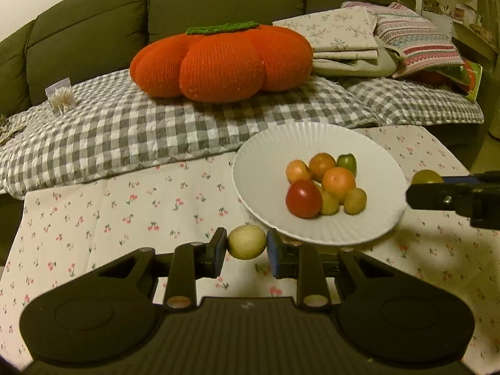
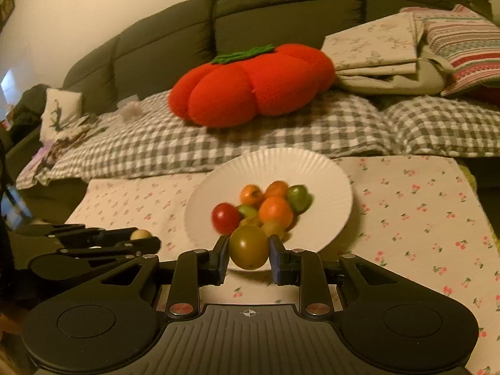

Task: Organize fruits
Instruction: 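Carry both fruits onto the white plate and open both grippers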

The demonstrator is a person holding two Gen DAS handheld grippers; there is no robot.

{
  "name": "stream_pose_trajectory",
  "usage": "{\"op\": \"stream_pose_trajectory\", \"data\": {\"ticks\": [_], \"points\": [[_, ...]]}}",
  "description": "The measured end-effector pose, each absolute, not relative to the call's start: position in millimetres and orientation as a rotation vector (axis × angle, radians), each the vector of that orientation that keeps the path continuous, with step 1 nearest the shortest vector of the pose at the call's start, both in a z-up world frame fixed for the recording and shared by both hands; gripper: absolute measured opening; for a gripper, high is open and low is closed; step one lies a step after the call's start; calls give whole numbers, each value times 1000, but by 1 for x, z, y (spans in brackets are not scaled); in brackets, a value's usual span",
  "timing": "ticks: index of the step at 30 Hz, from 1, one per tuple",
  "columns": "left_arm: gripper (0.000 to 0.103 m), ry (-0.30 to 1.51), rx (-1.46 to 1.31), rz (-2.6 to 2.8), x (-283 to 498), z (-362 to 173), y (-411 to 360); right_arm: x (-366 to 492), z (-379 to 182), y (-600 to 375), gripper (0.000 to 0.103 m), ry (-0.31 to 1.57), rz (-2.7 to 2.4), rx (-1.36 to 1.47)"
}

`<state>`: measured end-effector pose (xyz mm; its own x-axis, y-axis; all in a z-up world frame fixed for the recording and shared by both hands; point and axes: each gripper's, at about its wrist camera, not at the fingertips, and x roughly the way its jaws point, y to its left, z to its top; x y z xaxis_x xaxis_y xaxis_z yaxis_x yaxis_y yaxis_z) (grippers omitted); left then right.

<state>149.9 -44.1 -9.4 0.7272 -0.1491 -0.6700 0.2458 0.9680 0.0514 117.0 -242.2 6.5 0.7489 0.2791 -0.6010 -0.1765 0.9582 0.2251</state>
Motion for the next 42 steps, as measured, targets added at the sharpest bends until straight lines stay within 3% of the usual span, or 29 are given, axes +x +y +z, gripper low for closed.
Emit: {"op": "stream_pose_trajectory", "data": {"ticks": [33,35,40,42], "points": [[26,671,40,-366,215,-39,-53,171,-33,-255,26,678,191,32],[29,667,40,-368,215,-39,-52,171,-35,-255,27,677,184,30],[63,645,17,-359,212,-31,-49,171,-34,-255,36,678,175,25],[63,641,1,-359,210,-27,-45,170,-32,-256,39,671,173,36]]}}
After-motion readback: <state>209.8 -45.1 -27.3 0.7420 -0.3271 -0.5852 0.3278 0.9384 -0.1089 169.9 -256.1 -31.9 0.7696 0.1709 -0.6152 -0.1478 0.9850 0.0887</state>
